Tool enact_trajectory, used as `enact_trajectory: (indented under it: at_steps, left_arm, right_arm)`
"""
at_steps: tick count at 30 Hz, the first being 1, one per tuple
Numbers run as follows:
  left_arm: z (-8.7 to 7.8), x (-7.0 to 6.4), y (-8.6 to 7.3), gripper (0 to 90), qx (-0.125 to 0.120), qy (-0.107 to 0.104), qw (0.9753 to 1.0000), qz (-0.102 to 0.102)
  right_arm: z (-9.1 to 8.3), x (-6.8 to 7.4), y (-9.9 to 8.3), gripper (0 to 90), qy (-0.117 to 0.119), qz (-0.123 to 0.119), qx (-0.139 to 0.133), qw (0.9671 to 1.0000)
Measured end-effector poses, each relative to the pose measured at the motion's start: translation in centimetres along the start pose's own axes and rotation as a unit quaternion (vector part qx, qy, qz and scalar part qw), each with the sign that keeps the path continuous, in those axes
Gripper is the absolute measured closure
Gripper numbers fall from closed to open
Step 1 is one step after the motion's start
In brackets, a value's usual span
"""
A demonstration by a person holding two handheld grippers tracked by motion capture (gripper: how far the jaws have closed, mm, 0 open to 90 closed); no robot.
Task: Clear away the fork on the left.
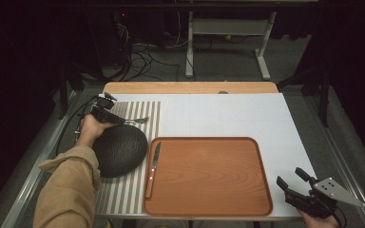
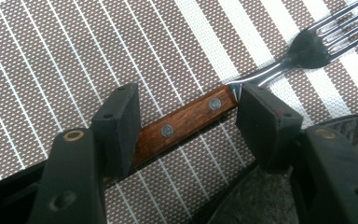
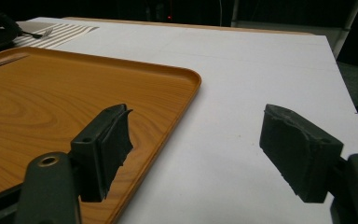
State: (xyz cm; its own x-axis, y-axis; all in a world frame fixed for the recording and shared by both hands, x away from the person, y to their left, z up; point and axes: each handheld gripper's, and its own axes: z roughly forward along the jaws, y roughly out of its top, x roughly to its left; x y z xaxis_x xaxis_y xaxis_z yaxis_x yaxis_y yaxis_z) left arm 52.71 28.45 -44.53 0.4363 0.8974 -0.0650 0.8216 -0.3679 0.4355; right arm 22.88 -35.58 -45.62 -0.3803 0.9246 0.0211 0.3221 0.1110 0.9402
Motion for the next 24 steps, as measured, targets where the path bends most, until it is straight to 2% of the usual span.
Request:
enact_trajectory:
  at_steps: [5,14,21,24]
  left_arm:
    - [0.02,0.11,-0.11,37.5,-0.002,-0.003,1.0,0.002]
    - [-0.08,0.01,-0.19,38.7,0.013,-0.003,0.9998,0.013]
    - [0.12,0.31,-0.15,41.3,0.003,-0.007,0.9999,-0.009]
    - [0.19,0.39,-0.13,42.1,-0.003,0.002,0.9998,-0.018]
  right_arm:
    - [-0.01,0.03,0.02,25.0,0.0,0.0,0.001,1.0]
    - [-0.01,0.02,0.0,25.0,0.003,-0.001,-0.001,1.0]
    - [-0.01,0.01,0.0,25.0,0.003,-0.001,-0.001,1.0]
    - [-0.01,0.01,0.0,25.0,0.003,0.0,0.0,1.0]
